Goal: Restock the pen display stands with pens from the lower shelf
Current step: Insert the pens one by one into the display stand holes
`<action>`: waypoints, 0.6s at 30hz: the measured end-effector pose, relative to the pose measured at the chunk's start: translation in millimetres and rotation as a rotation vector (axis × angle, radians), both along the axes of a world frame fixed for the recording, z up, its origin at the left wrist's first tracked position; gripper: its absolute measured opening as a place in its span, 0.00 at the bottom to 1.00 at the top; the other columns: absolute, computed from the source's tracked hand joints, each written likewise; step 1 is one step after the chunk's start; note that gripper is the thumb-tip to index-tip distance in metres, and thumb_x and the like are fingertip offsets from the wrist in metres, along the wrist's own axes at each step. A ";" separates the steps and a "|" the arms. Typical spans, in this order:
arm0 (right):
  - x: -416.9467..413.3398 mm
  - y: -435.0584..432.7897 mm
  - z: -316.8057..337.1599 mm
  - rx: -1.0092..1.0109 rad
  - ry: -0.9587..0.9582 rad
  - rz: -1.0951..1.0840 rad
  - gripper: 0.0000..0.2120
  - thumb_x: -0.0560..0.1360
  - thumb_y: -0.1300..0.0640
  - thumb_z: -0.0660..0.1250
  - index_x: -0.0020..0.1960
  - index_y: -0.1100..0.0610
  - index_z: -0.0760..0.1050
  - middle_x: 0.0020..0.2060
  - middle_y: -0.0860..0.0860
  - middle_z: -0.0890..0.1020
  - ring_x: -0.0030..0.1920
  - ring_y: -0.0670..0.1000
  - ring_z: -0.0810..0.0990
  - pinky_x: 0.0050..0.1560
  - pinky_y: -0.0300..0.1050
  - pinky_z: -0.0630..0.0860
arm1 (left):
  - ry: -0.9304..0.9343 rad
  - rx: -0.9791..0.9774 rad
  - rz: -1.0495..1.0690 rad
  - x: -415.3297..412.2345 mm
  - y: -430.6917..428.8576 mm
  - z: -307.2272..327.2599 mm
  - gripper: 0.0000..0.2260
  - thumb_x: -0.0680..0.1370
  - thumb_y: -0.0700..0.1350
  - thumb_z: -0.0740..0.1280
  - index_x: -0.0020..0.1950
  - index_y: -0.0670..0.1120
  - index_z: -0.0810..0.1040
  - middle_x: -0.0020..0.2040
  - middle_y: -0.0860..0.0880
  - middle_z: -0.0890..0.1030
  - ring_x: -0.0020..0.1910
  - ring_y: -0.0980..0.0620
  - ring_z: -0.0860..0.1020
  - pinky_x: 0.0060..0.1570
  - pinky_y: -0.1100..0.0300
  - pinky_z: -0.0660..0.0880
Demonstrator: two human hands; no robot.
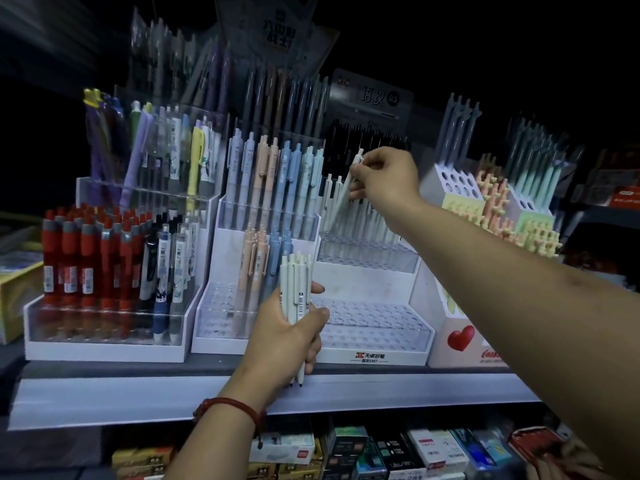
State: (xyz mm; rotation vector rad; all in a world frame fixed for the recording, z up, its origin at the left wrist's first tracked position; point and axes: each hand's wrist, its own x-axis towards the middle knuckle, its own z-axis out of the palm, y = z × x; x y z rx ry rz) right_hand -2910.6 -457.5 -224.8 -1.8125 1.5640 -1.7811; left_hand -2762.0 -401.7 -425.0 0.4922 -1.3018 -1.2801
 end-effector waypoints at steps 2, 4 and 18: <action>0.2 -4.6 2.3 0.013 0.047 0.002 0.01 0.80 0.67 0.67 0.50 0.64 0.75 0.38 0.58 0.81 0.35 0.54 0.83 0.39 0.47 0.85 | -0.002 -0.001 -0.003 0.0 -0.6 -0.2 0.10 0.82 0.34 0.66 0.60 0.46 0.75 0.30 0.46 0.69 0.23 0.49 0.65 0.25 0.58 0.67; 0.0 -8.0 6.2 0.023 0.076 0.001 0.01 0.80 0.67 0.67 0.51 0.65 0.76 0.38 0.59 0.81 0.35 0.53 0.83 0.39 0.45 0.84 | -0.005 -0.001 -0.003 -0.2 -1.2 -0.7 0.10 0.82 0.34 0.66 0.60 0.47 0.75 0.30 0.46 0.69 0.23 0.49 0.65 0.25 0.58 0.67; -0.4 -13.8 4.8 0.077 0.101 0.018 0.06 0.80 0.68 0.68 0.51 0.73 0.77 0.39 0.60 0.82 0.33 0.52 0.85 0.38 0.45 0.85 | -0.016 0.013 0.004 -0.9 -3.1 -1.4 0.11 0.81 0.35 0.67 0.59 0.49 0.75 0.29 0.44 0.68 0.23 0.48 0.65 0.25 0.58 0.68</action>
